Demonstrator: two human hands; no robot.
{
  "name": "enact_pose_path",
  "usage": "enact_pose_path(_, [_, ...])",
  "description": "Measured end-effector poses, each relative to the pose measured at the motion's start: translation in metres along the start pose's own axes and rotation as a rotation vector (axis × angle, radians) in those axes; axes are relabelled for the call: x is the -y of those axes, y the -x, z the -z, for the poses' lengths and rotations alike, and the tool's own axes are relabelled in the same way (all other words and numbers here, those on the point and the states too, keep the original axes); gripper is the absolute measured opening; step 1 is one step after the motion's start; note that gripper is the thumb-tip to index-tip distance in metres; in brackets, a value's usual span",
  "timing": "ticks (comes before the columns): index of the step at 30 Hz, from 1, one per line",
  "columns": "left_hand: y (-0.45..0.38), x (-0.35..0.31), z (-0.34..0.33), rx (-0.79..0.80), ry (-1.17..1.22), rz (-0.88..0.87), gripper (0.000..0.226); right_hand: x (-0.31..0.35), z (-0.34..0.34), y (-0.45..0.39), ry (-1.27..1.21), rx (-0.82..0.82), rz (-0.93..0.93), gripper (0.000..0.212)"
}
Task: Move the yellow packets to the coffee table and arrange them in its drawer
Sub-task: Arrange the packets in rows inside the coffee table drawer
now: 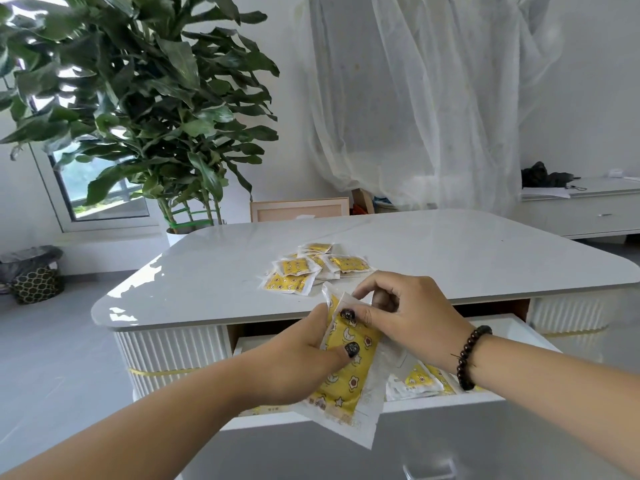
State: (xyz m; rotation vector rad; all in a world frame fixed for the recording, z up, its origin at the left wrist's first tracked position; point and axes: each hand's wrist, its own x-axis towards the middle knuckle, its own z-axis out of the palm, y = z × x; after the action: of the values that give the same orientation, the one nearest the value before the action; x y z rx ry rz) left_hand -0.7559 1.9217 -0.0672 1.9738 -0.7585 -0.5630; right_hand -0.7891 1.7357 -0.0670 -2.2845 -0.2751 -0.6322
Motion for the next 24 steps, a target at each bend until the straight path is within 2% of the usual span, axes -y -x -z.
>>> enact_pose_path(2, [-0.001, 0.003, 0.004, -0.061, 0.069, 0.080, 0.031, -0.003, -0.005, -0.012, 0.067, 0.004, -0.020, 0.016])
enact_pose_path(5, [-0.005, 0.005, 0.010, -0.239, 0.142, 0.214, 0.049, -0.012, -0.014, -0.037, 0.176, -0.003, -0.070, 0.026])
enact_pose_path(8, [-0.014, 0.006, 0.018, -0.445, 0.265, 0.305, 0.070, -0.024, -0.027, -0.066, 0.368, 0.016, -0.109, 0.024])
enact_pose_path(10, [-0.015, 0.005, 0.024, -0.510, 0.301, 0.320, 0.082, -0.033, -0.041, -0.087, 0.448, 0.015, -0.123, 0.023])
enact_pose_path(15, [-0.016, 0.016, 0.038, -0.573, 0.258, 0.293, 0.044, -0.055, -0.091, -0.132, 0.563, 0.058, -0.074, 0.023])
enact_pose_path(19, [-0.024, 0.024, 0.042, -0.597, 0.226, 0.328, 0.037, -0.069, -0.123, -0.164, 0.698, 0.124, 0.027, 0.033])
enact_pose_path(24, [-0.034, 0.035, 0.042, -0.586, 0.211, 0.354, 0.037, -0.074, -0.146, -0.183, 0.995, 0.202, 0.192, 0.022])
